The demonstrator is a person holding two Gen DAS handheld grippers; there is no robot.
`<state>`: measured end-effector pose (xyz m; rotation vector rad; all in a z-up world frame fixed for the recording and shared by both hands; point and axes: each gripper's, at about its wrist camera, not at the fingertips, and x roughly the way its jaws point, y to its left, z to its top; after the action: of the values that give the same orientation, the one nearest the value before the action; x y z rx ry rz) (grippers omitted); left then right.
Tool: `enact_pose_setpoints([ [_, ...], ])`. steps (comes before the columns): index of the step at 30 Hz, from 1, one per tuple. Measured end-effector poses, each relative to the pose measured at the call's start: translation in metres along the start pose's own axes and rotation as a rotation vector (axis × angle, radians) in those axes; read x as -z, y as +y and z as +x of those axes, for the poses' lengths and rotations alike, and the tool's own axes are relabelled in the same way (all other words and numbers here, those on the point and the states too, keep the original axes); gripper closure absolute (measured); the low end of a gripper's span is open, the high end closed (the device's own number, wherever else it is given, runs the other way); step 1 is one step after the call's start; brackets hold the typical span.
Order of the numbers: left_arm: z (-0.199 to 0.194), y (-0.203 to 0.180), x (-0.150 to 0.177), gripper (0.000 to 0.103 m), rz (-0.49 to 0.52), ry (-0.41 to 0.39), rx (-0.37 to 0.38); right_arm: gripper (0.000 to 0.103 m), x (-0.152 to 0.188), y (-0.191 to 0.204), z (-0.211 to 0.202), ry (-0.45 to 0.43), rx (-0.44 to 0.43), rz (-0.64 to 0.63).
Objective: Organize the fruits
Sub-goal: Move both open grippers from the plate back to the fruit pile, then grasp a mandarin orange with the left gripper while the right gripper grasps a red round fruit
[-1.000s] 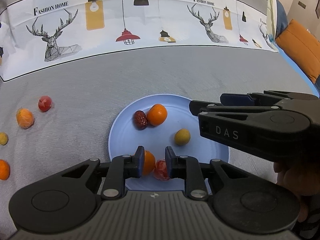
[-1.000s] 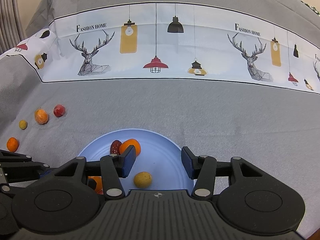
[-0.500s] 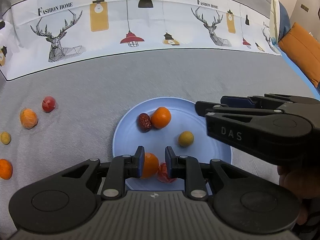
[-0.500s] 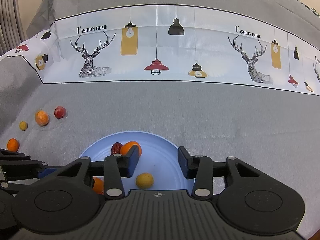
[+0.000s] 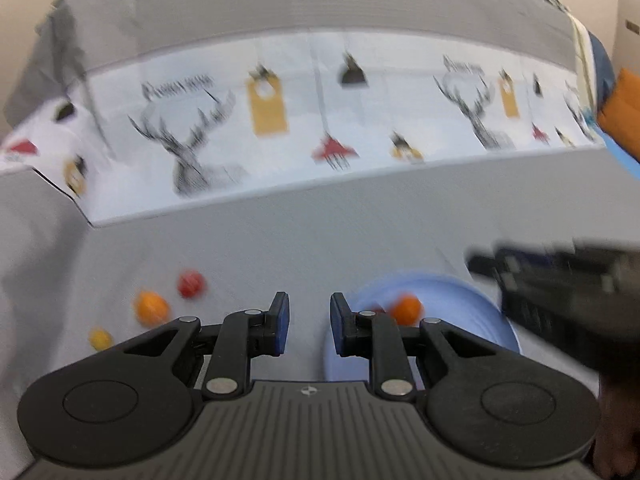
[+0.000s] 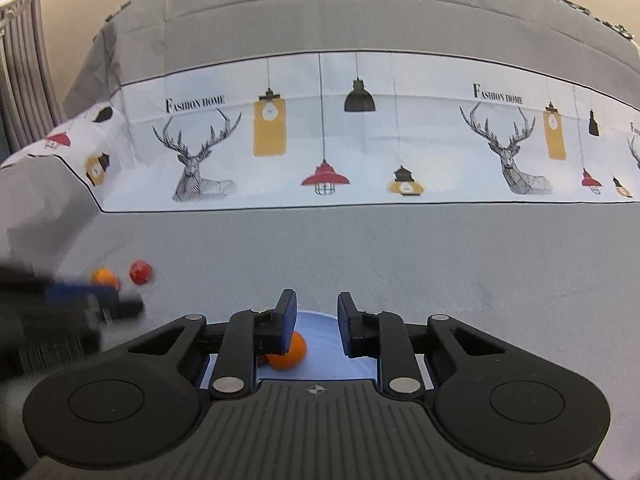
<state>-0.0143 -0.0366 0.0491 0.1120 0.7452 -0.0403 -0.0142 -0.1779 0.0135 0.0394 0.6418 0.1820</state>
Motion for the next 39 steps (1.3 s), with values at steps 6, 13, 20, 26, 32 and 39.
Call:
enact_pose_setpoints([
  [6,0.006,0.049,-0.037,0.079,-0.089,-0.050,-0.082,0.079,-0.002,0.003,-0.003,-0.016,-0.021,-0.001],
  [13,0.053,0.104,-0.016,0.079,-0.171,-0.008,-0.134,0.079,-0.001,0.007,0.000,-0.008,-0.031,-0.010],
  [20,0.082,0.180,0.005,0.061,-0.623,0.139,-0.057,0.079,0.000,0.019,0.005,0.011,-0.067,-0.024],
  [26,0.101,0.208,0.018,0.051,-0.822,0.202,-0.019,0.079,0.001,0.034,0.012,0.041,-0.126,-0.052],
  [32,0.116,0.202,0.014,0.049,-0.785,0.208,-0.011,0.079,0.002,0.046,0.017,0.060,-0.165,-0.071],
  [39,0.128,0.197,0.012,0.051,-0.734,0.231,-0.043,0.072,0.003,0.054,0.024,0.096,-0.196,-0.081],
])
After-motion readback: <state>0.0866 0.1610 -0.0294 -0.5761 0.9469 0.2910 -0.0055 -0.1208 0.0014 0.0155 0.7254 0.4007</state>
